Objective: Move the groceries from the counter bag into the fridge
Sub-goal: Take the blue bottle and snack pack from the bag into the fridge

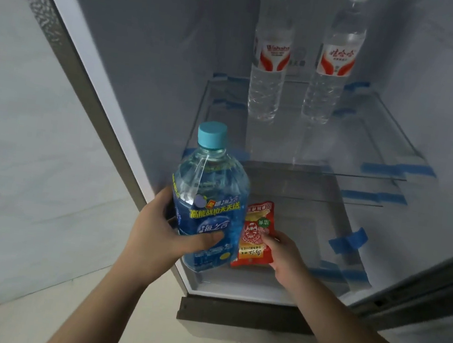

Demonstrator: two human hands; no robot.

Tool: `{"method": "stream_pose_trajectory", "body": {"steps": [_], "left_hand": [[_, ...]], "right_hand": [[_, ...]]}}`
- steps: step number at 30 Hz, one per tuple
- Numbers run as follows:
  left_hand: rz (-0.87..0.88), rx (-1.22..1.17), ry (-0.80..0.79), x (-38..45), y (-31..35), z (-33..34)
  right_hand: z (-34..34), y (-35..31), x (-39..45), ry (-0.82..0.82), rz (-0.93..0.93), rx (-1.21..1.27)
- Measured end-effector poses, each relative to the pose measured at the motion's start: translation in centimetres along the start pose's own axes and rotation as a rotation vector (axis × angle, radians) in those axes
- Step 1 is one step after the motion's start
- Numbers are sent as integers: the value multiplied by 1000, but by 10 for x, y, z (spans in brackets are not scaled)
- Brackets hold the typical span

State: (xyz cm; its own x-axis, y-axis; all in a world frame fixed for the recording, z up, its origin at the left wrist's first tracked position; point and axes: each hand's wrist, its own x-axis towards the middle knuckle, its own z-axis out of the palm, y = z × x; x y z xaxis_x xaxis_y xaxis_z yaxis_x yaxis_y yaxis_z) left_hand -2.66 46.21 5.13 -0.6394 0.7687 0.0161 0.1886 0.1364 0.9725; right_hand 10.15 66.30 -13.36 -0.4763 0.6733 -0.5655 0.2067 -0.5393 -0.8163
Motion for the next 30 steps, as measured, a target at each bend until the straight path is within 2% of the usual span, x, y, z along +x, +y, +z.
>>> {"method": "stream_pose_trajectory", "body": {"steps": [6, 12, 20, 26, 30], "left_hand": [[23, 27, 59, -5, 3, 4], [10, 15, 98, -8, 2, 6], [-2, 16, 117, -8, 2, 7], [-2, 24, 116, -7, 2, 6], [-1, 27, 108, -8, 3, 6]], "right_hand": [[4, -5, 33, -77, 61, 6], [13, -5, 61, -40, 99, -65], [24, -16, 67, -76, 51, -65], [26, -13, 61, -103, 35, -204], [24, -24, 40, -69, -49, -243]]}}
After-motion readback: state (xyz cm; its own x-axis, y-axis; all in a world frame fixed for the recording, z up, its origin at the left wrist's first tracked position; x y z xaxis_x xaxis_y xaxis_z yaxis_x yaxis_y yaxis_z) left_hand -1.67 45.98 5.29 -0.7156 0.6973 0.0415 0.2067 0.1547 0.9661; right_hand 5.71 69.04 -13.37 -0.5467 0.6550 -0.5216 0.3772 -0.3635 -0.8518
